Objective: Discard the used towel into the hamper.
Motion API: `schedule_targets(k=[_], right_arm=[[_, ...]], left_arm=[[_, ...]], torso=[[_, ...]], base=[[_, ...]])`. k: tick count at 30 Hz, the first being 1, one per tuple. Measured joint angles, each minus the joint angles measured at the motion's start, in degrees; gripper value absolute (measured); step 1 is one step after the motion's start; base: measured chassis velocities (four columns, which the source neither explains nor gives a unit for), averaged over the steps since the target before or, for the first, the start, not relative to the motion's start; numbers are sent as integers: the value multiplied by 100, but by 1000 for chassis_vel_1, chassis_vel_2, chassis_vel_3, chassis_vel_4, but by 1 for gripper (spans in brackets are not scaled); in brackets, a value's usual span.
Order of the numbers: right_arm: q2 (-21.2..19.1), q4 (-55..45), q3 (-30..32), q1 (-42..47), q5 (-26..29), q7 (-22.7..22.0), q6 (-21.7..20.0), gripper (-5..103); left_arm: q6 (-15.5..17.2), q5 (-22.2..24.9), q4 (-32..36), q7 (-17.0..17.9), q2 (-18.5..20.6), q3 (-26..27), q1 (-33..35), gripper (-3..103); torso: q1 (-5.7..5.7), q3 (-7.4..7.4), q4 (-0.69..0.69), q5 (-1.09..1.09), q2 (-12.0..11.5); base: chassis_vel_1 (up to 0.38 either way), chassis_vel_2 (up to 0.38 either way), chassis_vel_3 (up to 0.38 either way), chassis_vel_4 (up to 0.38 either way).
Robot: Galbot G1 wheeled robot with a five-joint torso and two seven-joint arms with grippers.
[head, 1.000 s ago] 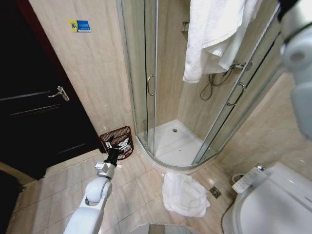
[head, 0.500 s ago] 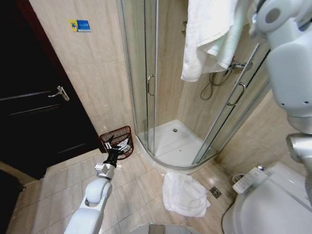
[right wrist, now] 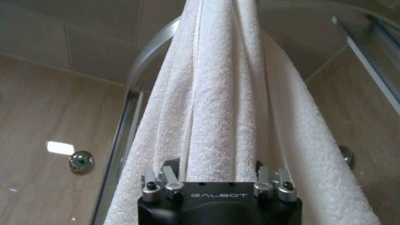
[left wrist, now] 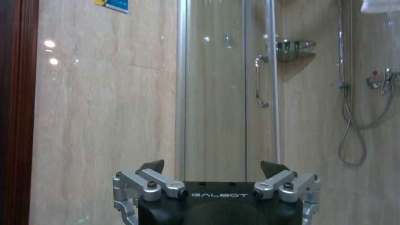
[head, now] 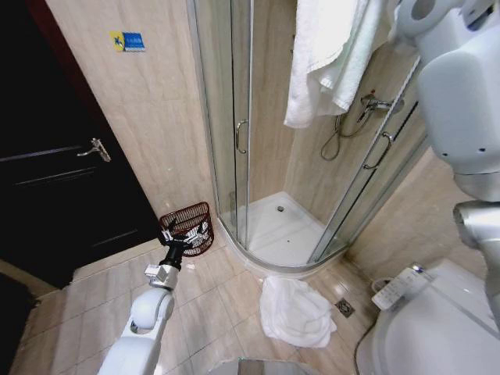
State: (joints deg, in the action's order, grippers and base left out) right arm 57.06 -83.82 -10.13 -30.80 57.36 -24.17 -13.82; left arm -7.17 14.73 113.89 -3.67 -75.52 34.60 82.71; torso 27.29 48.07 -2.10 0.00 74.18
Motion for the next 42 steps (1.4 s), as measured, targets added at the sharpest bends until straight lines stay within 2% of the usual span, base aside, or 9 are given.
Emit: schedule_targets(k=[2,7,10,14,17,19,22,36,42], right_arm=[[5,16,1,0,-14,-73,-24,56],[23,77,12,-2,-68,-84,-41,48],[52,139,46,9,-112,-111,-42,37],[27,131,57,37,-116,-119,-42,28],[-101,-7,57,112,-93,-121,-42,17],[-151,-69,57,151,-69,-132,-42,17],[-324,-336,90,314,139,-210,-53,8],[-790,-1208,364,1310,390,-303,-81,8],[-1230,-1776,671,2103,407,-315,-61,8]], left_arm=[[0,24,10,-39,29,34,1,100],[21,24,18,-75,-6,55,-43,100],[80,-7,89,-105,-83,42,-45,100],[91,-23,126,-150,-109,22,-21,100],[84,-54,130,-168,-138,-1,3,100],[77,-61,130,-175,-140,-3,15,100],[21,-75,126,-194,-142,-10,74,100],[-180,-50,74,-238,-102,116,253,100],[-190,-49,11,-265,-115,83,185,100]], torso=[[0,-1,0,1,0],[0,-1,0,0,0],[0,-1,0,0,-1],[0,-1,0,0,-1],[0,-1,0,0,-1],[0,-2,0,0,-1],[0,-2,1,0,-1],[0,-2,1,2,-2],[-1,-2,-1,0,-2]], base=[[0,0,0,0],[0,0,0,0],[0,0,0,0],[0,0,0,0],[0,0,0,0],[0,0,0,0],[0,0,0,0],[0,0,0,0],[0,0,0,0]])
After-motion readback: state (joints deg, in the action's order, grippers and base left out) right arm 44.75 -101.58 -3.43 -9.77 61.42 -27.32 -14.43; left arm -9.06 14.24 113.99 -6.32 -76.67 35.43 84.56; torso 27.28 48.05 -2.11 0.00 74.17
